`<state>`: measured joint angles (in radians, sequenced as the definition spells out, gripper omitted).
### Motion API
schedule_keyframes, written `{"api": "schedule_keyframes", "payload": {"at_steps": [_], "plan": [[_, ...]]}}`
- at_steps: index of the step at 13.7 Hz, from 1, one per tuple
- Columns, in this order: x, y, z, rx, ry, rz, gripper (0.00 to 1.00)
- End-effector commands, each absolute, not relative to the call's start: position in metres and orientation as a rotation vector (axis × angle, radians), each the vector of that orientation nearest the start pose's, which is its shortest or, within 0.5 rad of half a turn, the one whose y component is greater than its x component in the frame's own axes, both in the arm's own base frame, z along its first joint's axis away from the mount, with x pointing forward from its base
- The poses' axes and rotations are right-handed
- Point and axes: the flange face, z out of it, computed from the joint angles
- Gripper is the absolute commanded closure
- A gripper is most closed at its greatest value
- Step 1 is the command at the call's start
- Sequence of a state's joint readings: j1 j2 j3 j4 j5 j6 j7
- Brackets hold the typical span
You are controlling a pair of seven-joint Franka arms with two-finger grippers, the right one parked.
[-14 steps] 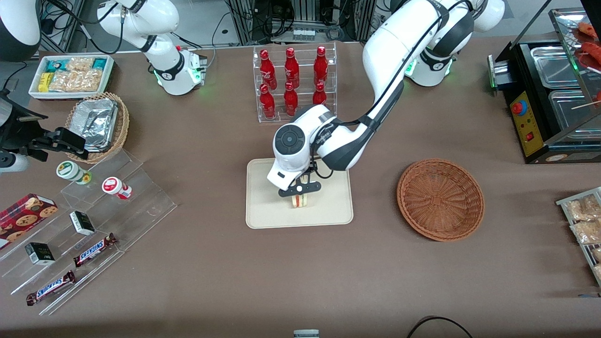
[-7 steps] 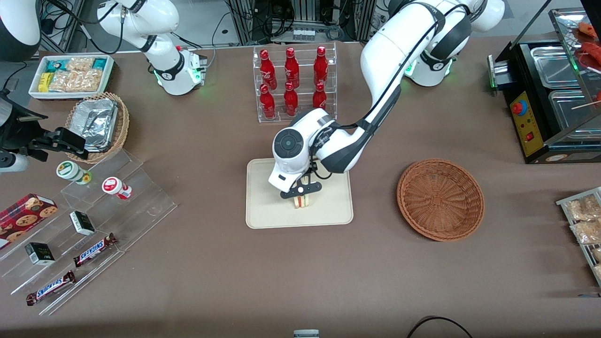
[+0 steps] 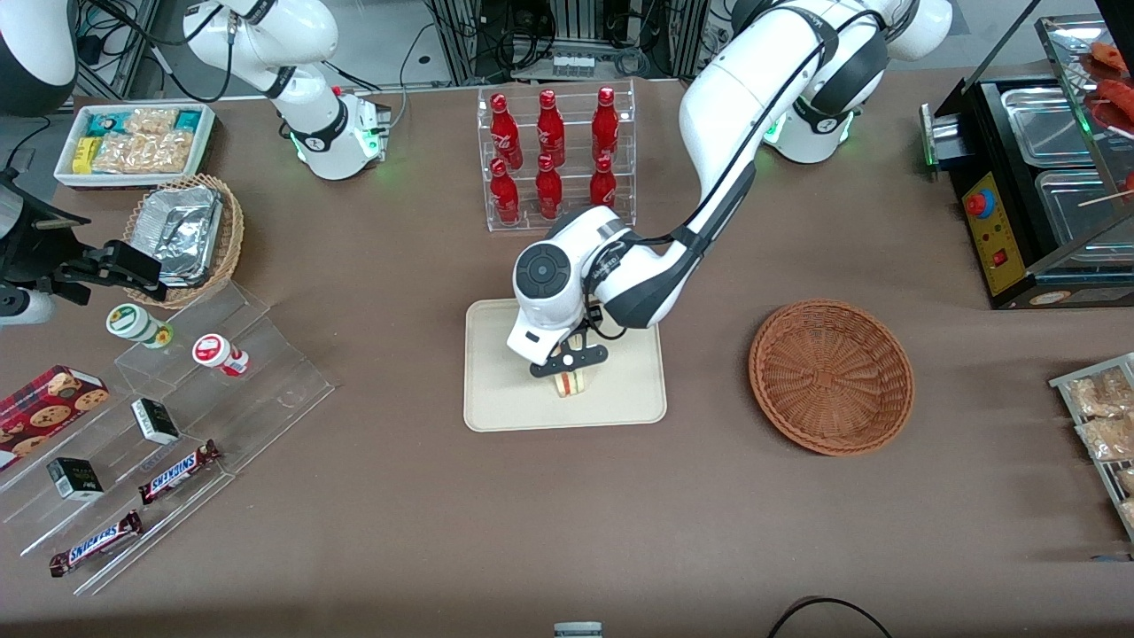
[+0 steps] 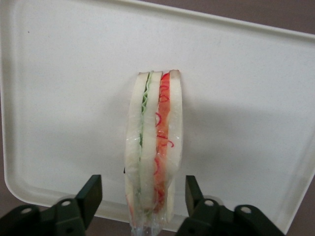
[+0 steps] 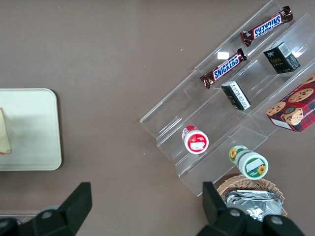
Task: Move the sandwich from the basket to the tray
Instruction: 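Open the left gripper to release the sandwich on the tray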
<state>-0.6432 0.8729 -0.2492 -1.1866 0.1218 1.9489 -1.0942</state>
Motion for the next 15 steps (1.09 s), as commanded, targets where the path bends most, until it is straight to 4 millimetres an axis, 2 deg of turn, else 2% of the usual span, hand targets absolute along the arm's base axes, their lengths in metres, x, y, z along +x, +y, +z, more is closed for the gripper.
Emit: {"api": "schedule_keyframes", "payload": {"at_steps": [1, 3, 4, 6, 8, 10, 11, 13, 15], "plan": [[0.521, -0.546, 0.299, -3.105, -0.382, 0.120, 0.00], [0.520, -0.541, 0.333, -3.109, -0.380, 0.100, 0.00], [0.521, -0.538, 0.344, -3.109, -0.382, 0.096, 0.00], [0.530, -0.522, 0.371, -3.122, -0.311, 0.079, 0.00], [0.540, -0.503, 0.377, -3.107, -0.121, 0.113, 0.00], [0.539, -0.490, 0.385, -3.065, -0.119, 0.139, 0.00], [0.555, -0.465, 0.394, -3.058, -0.170, 0.145, 0.00], [0.570, -0.431, 0.406, -3.059, -0.229, 0.143, 0.00], [0.584, -0.399, 0.410, -3.048, -0.294, 0.145, 0.00]]}}
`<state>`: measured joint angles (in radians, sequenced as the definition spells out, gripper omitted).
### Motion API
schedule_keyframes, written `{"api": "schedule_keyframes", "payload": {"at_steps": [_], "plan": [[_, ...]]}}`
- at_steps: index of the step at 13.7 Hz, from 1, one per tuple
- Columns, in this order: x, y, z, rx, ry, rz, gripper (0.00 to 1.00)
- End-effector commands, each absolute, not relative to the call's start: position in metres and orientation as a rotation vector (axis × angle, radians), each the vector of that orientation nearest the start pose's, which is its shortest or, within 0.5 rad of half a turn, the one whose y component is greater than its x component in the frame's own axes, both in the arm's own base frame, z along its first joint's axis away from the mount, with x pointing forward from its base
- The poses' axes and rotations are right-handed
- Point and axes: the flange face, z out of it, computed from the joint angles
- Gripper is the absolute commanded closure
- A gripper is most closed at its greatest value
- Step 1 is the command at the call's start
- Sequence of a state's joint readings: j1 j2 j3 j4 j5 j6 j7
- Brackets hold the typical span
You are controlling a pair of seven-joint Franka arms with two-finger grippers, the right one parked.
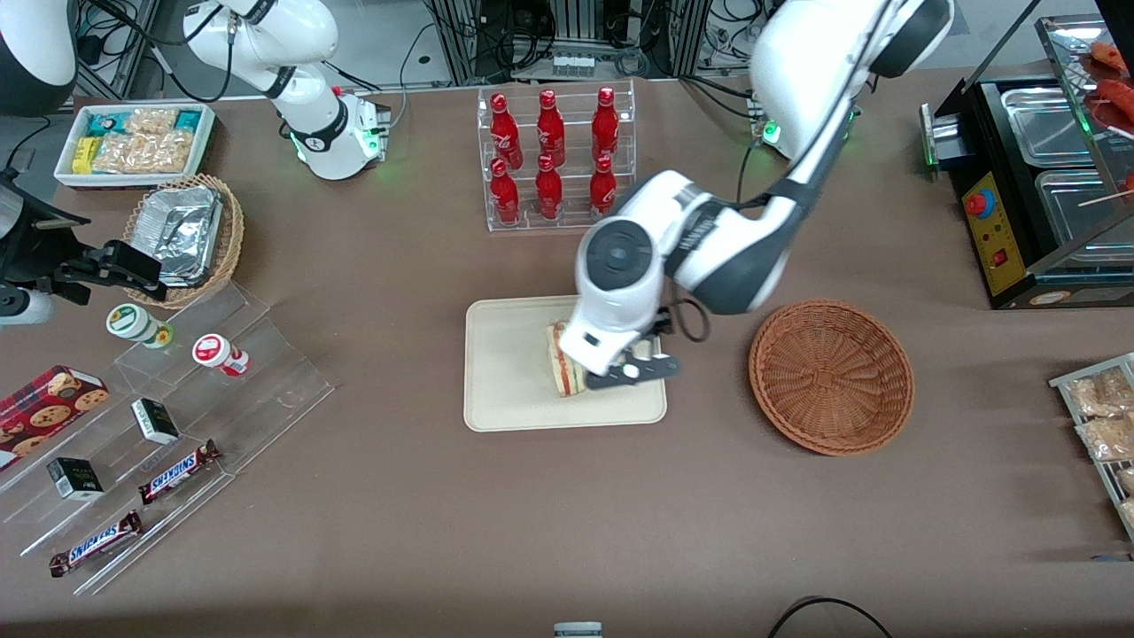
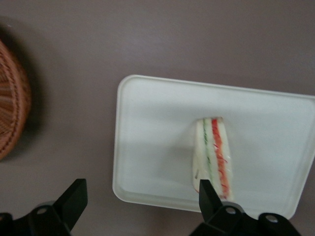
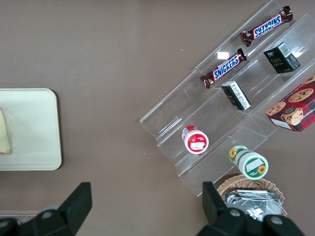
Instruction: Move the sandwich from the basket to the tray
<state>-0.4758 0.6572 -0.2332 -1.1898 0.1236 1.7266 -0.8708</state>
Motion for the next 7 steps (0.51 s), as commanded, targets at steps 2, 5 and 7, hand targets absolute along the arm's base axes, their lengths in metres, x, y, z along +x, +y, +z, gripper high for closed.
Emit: {"api": "schedule_keyframes", "payload": {"at_steps": [2, 5, 7], "plan": [[0.601, -0.369, 0.416, -3.045, -0.348, 0.149, 0.00], [0.614, -0.314, 0.424, -3.050, -0.281, 0.166, 0.00], [0.623, -0.279, 0.430, -3.066, -0.244, 0.187, 0.00]]}}
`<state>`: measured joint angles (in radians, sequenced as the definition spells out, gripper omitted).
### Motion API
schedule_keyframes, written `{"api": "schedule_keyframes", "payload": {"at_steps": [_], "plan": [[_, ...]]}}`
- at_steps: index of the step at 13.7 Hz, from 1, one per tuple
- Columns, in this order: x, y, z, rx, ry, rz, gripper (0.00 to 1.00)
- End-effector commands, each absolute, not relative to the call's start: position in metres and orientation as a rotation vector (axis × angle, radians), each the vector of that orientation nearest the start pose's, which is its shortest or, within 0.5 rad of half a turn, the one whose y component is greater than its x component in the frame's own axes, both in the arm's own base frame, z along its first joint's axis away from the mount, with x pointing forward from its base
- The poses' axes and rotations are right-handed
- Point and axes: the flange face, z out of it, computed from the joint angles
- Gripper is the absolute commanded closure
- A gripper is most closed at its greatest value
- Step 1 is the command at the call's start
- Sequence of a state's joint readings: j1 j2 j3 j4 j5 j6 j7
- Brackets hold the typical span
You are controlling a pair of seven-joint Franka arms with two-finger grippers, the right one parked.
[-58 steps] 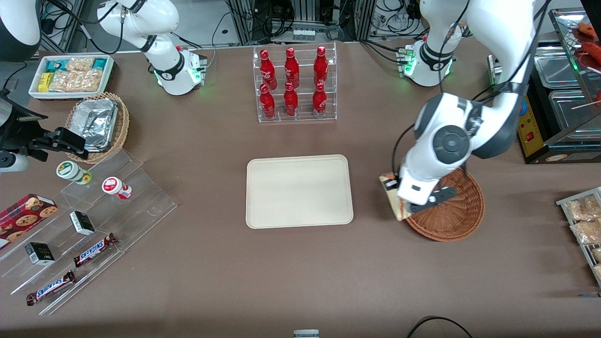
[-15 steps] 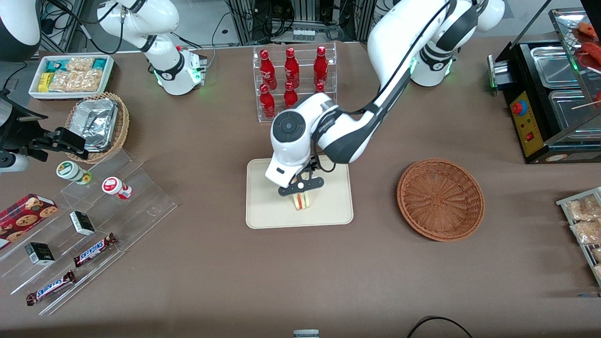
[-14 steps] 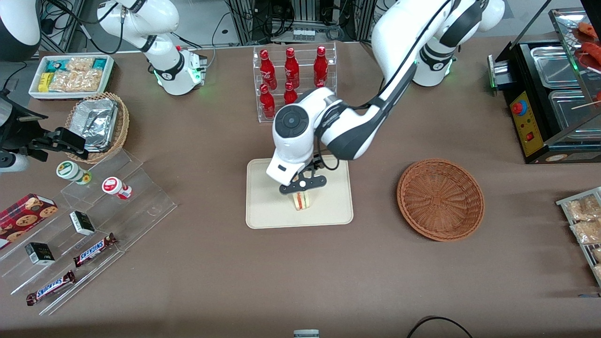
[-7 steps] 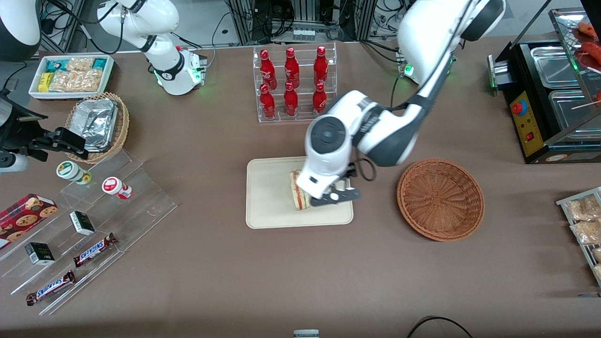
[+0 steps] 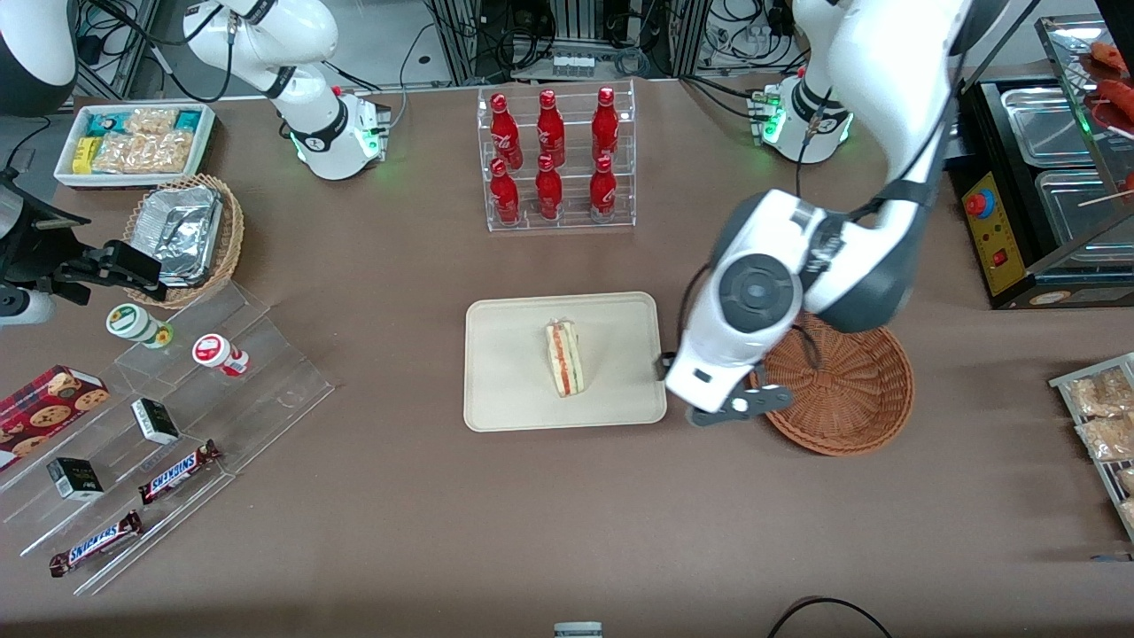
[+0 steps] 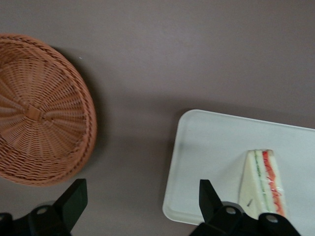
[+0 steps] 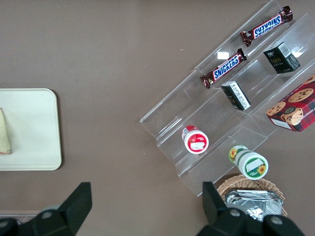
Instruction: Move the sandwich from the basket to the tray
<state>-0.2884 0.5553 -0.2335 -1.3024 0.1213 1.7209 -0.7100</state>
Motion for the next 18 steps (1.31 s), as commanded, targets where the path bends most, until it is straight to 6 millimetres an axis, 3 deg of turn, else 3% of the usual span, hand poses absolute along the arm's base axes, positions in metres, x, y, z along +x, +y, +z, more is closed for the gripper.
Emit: {"api": "schedule_keyframes", "payload": {"at_steps": [1, 5, 11, 13, 18], "plan": [[0.624, -0.261, 0.437, -3.080, -0.222, 0.200, 0.00], [0.613, -0.196, 0.458, -3.102, -0.152, 0.226, 0.00], [0.563, -0.110, 0.511, -3.135, 0.010, 0.324, 0.00], [0.549, -0.086, 0.534, -3.137, 0.060, 0.363, 0.00], [0.533, -0.050, 0.578, -3.134, 0.108, 0.436, 0.00]]}}
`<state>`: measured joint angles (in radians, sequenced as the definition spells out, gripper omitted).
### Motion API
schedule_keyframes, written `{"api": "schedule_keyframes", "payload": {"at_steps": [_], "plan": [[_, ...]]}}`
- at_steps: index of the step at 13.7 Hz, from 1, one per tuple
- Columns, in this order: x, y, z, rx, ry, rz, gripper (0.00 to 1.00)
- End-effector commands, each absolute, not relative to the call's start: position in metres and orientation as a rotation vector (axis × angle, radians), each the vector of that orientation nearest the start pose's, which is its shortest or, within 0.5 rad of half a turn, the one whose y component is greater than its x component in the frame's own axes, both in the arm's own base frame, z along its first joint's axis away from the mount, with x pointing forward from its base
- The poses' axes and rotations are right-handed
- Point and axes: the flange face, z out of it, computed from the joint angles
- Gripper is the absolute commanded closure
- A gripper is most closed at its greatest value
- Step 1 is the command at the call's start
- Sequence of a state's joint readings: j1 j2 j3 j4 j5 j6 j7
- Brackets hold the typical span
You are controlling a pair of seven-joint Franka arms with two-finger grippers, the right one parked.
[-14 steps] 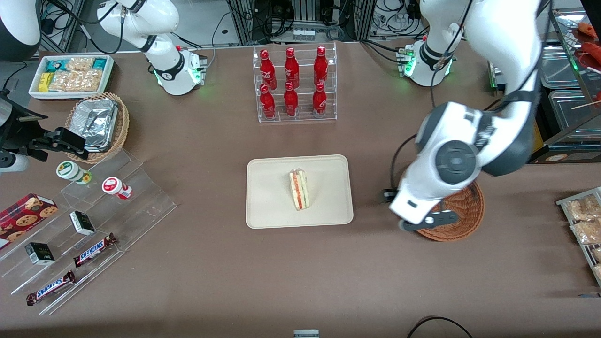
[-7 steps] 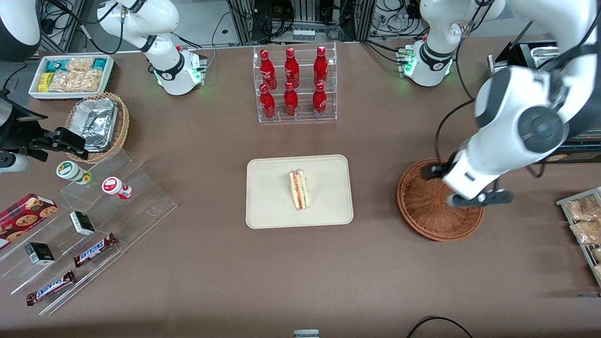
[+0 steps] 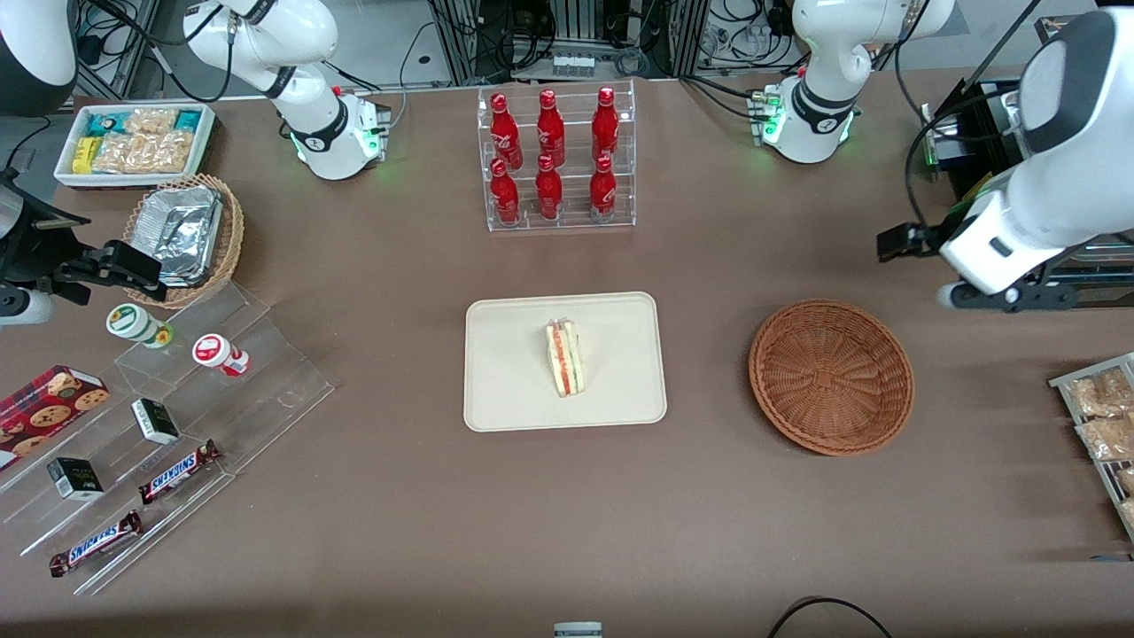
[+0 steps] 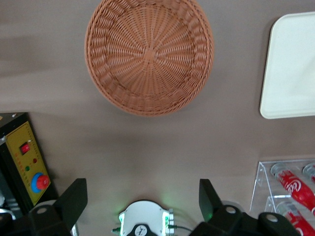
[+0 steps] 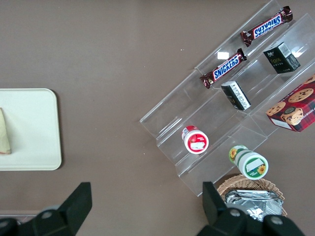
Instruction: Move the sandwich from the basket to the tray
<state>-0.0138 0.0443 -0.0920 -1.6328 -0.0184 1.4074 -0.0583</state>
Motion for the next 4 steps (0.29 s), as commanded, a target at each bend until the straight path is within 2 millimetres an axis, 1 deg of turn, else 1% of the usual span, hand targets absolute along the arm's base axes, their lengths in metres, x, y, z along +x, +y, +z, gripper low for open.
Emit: {"api": "schedule_keyframes", "payload": {"at_steps": [1, 2, 4], "plan": [[0.528, -0.045, 0.587, -3.136, 0.099, 0.419, 0.00], [0.523, -0.042, 0.596, -3.138, 0.092, 0.392, 0.00], [0.518, -0.041, 0.606, -3.134, 0.090, 0.354, 0.00]]}}
